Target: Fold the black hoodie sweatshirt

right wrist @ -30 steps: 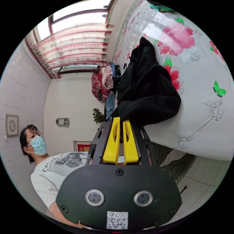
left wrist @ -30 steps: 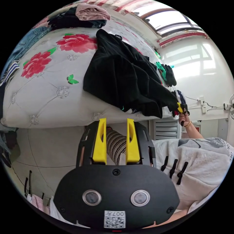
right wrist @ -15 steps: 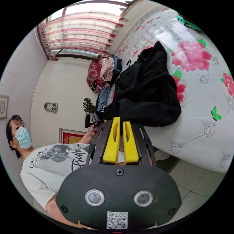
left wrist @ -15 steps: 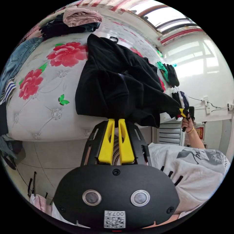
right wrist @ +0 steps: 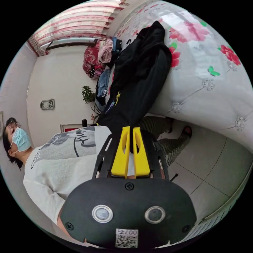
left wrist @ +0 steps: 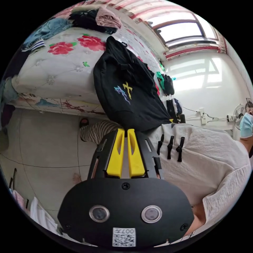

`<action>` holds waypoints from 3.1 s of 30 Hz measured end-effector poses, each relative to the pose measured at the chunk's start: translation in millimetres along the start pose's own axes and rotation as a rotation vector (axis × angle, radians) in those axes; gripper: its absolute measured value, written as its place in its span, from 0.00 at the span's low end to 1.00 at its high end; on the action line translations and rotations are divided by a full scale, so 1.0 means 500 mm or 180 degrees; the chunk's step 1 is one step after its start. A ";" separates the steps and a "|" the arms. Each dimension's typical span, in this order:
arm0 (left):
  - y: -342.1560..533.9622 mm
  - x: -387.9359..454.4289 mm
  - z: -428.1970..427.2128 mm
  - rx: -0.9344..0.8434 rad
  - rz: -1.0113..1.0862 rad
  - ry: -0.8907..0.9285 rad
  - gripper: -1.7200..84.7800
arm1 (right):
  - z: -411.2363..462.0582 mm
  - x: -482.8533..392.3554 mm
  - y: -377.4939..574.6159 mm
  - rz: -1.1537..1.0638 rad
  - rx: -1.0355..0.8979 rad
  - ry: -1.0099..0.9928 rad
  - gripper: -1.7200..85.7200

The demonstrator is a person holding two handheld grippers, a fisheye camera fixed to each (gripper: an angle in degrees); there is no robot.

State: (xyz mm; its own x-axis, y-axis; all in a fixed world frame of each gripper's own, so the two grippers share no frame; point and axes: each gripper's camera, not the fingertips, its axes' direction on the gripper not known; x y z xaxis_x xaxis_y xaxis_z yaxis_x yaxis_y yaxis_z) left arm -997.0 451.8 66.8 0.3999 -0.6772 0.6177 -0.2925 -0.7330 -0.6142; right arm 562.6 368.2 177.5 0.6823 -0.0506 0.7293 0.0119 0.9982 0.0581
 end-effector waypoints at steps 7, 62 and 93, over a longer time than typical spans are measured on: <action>-0.112 0.051 -0.074 0.0396 0.0313 0.0369 0.01 | -0.027 0.002 -0.072 0.0159 0.0175 -0.0636 0.02; -0.656 0.051 -0.039 0.0566 -0.0879 -0.0758 0.06 | 0.193 -0.264 -0.815 0.0993 0.1780 0.1226 0.03; -0.641 0.154 -0.068 0.0195 -0.0297 -0.0235 0.16 | 0.840 -0.623 -1.030 -0.1994 -0.0476 0.1610 0.13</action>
State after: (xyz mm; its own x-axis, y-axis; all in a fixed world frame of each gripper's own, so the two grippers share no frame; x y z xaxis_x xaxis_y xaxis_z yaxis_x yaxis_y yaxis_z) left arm -901.7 632.4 328.0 0.4864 -0.5979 0.6371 -0.1982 -0.7857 -0.5860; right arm 36.7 -143.0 206.8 0.7635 -0.6160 0.1938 0.5735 0.7848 0.2350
